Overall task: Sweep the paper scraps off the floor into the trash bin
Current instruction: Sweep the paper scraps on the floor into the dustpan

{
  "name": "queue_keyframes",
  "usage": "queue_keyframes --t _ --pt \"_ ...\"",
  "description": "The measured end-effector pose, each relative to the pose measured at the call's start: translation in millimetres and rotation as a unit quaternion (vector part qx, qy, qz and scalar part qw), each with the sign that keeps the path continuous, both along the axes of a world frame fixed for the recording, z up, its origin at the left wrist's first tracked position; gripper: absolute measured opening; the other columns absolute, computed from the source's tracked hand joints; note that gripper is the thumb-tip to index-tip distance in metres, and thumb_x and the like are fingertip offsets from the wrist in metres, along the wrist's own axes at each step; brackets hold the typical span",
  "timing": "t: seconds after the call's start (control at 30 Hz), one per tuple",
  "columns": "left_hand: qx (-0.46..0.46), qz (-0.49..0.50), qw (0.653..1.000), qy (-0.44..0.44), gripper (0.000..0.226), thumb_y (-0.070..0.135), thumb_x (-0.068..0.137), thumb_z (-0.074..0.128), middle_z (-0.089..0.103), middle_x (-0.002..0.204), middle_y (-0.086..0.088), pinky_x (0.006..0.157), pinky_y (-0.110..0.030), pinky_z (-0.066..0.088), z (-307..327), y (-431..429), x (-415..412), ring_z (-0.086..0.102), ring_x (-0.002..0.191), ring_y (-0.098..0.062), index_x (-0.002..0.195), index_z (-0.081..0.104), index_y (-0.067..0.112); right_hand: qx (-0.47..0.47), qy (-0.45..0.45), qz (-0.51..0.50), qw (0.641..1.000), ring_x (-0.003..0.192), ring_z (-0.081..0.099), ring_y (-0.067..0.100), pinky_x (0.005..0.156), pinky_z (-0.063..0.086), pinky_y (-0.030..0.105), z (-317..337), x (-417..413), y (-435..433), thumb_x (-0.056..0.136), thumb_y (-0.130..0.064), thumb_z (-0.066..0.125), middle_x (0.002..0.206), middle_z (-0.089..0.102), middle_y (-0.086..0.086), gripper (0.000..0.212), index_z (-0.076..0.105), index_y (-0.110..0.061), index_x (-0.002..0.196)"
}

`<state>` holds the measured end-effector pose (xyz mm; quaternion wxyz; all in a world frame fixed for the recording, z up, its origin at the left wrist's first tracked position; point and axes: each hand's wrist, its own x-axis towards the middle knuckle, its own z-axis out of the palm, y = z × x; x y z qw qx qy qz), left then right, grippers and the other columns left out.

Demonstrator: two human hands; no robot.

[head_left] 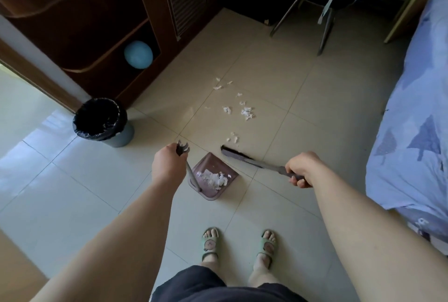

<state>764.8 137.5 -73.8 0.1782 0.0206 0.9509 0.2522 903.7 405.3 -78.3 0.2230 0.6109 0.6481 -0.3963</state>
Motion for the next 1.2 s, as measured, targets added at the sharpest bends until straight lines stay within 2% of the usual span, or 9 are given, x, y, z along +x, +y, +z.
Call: queue_keyframes --t 0.17,0.3,0.57,0.73,0.83,0.97,1.1,1.2 --pt "0.009 -0.021 1.000 -0.002 0.016 0.017 0.090 0.057 0.062 0.087 -0.012 0.063 -0.029 0.039 0.5 -6.1 -15.7 0.053 0.076 -0.028 0.098 0.062 0.004 -0.028 -0.029 0.072 0.997 0.024 0.035 0.012 0.033 0.021 0.009 34.5 -6.1 -12.0 0.081 0.000 0.045 0.059 0.052 0.014 0.009 0.050 -0.004 0.075" --pt "0.015 -0.030 0.999 -0.001 0.016 0.018 0.090 0.057 0.059 0.082 -0.011 0.061 -0.028 0.038 1.0 -14.3 -18.7 0.052 0.074 -0.029 0.094 0.061 0.003 0.040 -0.012 0.098 0.994 0.027 0.039 0.014 0.034 0.028 0.010 59.3 -15.3 -14.4 0.071 0.001 0.053 0.052 0.058 0.015 0.005 0.056 -0.003 0.070" --pt "0.034 -0.030 0.999 0.009 0.016 0.020 0.089 0.057 0.054 0.073 -0.007 0.052 -0.027 0.030 5.0 -13.7 -28.4 0.049 0.068 -0.026 0.088 0.060 0.004 0.090 0.036 -0.004 0.995 0.024 0.040 0.013 0.036 0.029 0.013 42.2 -27.4 -6.2 0.069 0.002 0.054 0.050 0.056 0.015 0.006 0.058 -0.001 0.071" --pt "0.033 -0.026 0.999 0.005 0.015 0.019 0.091 0.057 0.056 0.077 -0.007 0.053 -0.026 0.032 0.2 -6.8 -34.3 0.050 0.068 -0.025 0.093 0.060 0.005 0.091 0.068 -0.075 0.991 0.022 0.039 0.013 0.035 0.031 0.014 10.6 -40.7 2.2 0.074 0.003 0.049 0.055 0.056 0.016 0.007 0.054 -0.001 0.072" --pt "0.027 -0.028 0.999 0.004 0.014 0.018 0.090 0.057 0.057 0.080 -0.008 0.059 -0.026 0.035 -2.4 -1.4 -39.5 0.051 0.071 -0.026 0.096 0.061 0.006 0.054 0.084 -0.120 0.988 0.031 0.041 0.014 0.035 0.027 0.013 -7.9 -47.3 2.9 0.078 0.004 0.045 0.060 0.053 0.017 0.011 0.050 -0.003 0.071" --pt "0.017 -0.027 1.000 0.000 0.013 0.016 0.089 0.057 0.060 0.084 -0.010 0.061 -0.027 0.036 -4.3 0.6 -47.8 0.051 0.074 -0.028 0.095 0.061 0.005 0.019 0.079 -0.128 0.988 0.039 0.040 0.014 0.036 0.025 0.012 -23.8 -46.9 -2.7 0.079 0.006 0.044 0.059 0.048 0.013 0.016 0.046 -0.005 0.068" --pt "0.012 -0.029 1.000 -0.001 0.014 0.016 0.089 0.057 0.061 0.085 -0.012 0.063 -0.029 0.041 -6.1 1.3 -52.5 0.054 0.076 -0.030 0.095 0.061 0.004 -0.018 0.038 -0.083 0.996 0.035 0.038 0.013 0.038 0.024 0.012 -18.3 -36.6 -13.6 0.076 0.008 0.045 0.067 0.050 0.017 0.014 0.047 -0.005 0.073" --pt "0.015 -0.029 0.999 -0.002 0.014 0.017 0.090 0.057 0.059 0.083 -0.011 0.062 -0.028 0.040 -6.7 1.3 -52.0 0.054 0.074 -0.029 0.095 0.061 0.005 -0.036 0.013 -0.021 0.999 0.027 0.037 0.013 0.034 0.023 0.010 1.2 -34.3 -12.1 0.078 0.005 0.046 0.064 0.052 0.017 0.010 0.049 -0.003 0.073"
